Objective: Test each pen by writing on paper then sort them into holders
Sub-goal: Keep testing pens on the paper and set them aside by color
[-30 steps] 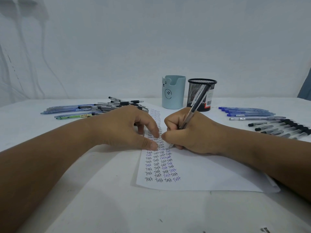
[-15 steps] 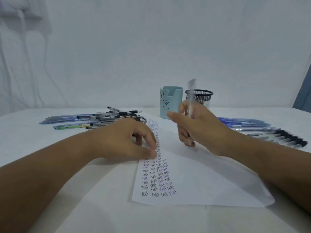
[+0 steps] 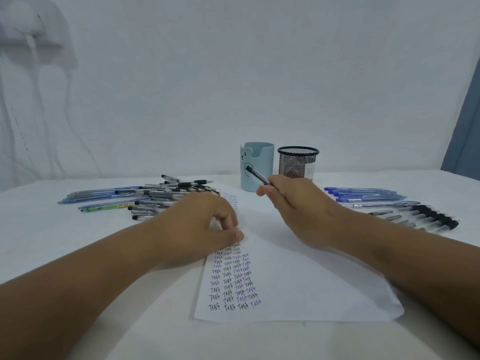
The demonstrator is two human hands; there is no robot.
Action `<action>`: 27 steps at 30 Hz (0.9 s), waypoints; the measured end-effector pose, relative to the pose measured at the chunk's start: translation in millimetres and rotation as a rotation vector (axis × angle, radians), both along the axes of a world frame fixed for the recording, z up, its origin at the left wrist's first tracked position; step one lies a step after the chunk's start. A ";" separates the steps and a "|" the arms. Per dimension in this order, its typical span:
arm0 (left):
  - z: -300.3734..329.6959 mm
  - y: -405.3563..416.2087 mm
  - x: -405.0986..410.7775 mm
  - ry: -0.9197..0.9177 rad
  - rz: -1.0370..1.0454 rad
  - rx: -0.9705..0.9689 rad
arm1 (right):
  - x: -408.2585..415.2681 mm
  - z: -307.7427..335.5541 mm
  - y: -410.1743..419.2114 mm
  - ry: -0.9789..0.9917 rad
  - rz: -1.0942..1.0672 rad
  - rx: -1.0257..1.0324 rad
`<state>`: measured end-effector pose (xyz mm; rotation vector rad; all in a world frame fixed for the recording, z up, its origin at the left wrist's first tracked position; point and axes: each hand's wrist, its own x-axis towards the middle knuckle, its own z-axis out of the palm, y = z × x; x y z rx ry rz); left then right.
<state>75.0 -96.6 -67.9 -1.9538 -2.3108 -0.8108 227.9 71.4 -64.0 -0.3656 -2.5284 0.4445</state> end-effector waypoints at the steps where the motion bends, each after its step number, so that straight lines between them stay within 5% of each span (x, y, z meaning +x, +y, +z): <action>1: 0.9 0.8 1.5 0.018 0.008 -0.014 | 0.7 0.6 1.9 -0.012 0.031 -0.004; 5: 5.7 5.6 13.6 0.089 0.032 -0.016 | 5.7 6.4 11.4 -0.094 0.124 -0.124; 14: 4.2 18.0 35.6 0.358 0.144 -0.140 | 73.6 28.5 50.0 -0.144 -0.037 -0.027; 27: -3.7 17.6 52.4 0.284 0.141 -0.170 | 185.1 18.3 111.2 -0.255 -0.384 0.039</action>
